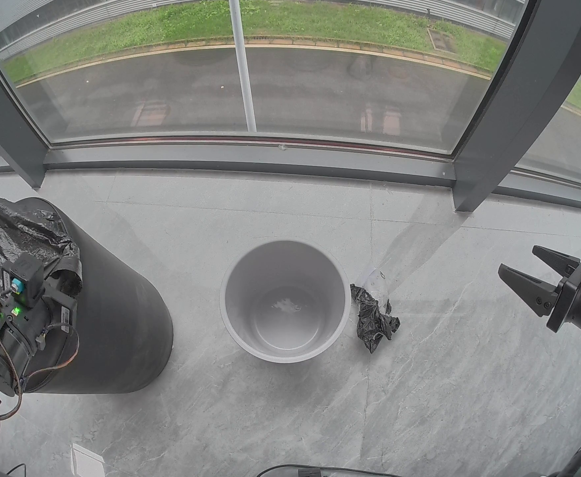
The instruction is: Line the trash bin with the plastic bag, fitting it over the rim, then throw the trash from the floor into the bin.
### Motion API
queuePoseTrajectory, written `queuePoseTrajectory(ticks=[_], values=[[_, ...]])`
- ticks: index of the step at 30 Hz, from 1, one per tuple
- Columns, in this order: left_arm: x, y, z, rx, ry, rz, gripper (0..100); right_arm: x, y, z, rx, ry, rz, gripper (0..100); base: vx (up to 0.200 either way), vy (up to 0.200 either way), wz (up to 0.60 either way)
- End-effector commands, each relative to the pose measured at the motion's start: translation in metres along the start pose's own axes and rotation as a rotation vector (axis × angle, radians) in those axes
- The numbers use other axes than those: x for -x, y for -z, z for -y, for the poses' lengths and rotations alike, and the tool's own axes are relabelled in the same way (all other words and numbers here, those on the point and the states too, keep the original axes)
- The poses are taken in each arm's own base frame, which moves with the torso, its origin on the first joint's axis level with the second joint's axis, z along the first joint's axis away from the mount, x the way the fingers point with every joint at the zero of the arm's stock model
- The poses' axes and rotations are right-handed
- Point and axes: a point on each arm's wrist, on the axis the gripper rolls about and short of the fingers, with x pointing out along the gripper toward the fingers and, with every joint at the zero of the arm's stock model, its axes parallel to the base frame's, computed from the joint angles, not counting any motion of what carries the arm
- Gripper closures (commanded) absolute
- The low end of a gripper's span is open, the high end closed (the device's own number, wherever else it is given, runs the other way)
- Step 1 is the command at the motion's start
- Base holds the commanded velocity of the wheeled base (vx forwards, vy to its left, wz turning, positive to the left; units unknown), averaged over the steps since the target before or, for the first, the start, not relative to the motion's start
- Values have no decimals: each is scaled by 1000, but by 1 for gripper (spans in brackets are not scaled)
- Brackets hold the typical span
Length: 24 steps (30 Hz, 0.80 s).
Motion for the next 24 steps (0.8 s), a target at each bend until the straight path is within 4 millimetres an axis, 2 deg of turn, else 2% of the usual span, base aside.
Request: queuePoseTrajectory(ticks=[1,2,3,4,5,7,8,10,11,12,13,17,24], values=[[9,-67,-15,541,40,277,100,2,-2,-1,3,-4,15,0,0,0,0],[9,-81,-25,712,37,325,100,2,-3,-2,1,3,25,0,0,0,0],[9,-81,-25,712,37,325,100,2,-3,-2,1,3,25,0,0,0,0],[5,-96,-43,973,11,335,100,1,-7,-3,-1,36,56,0,0,0,0],[1,-96,-51,1072,-19,271,100,-1,-9,-5,-15,64,81,0,0,0,0],[-2,-97,-55,1159,-28,175,100,-2,-13,-10,-42,93,122,0,0,0,0],[-5,-102,-56,1263,-20,72,100,-5,-17,-16,-73,123,159,0,0,0,0],[-5,-104,-57,1287,-19,58,100,-5,-17,-17,-78,128,164,0,0,0,0],[-19,-125,-54,1472,63,-107,100,-12,-13,-25,-82,158,155,0,0,0,0],[-19,-127,-53,1486,78,-120,100,-12,-12,-26,-82,155,150,0,0,0,0],[-20,-140,-53,1553,174,-175,100,-14,-7,-29,-75,133,125,0,0,0,0],[-16,-166,-52,1607,411,-201,100,-15,-1,-39,-77,81,95,0,0,0,0],[-16,-209,-37,1583,610,-202,100,-14,-3,-55,-104,-1,97,0,0,0,0]])
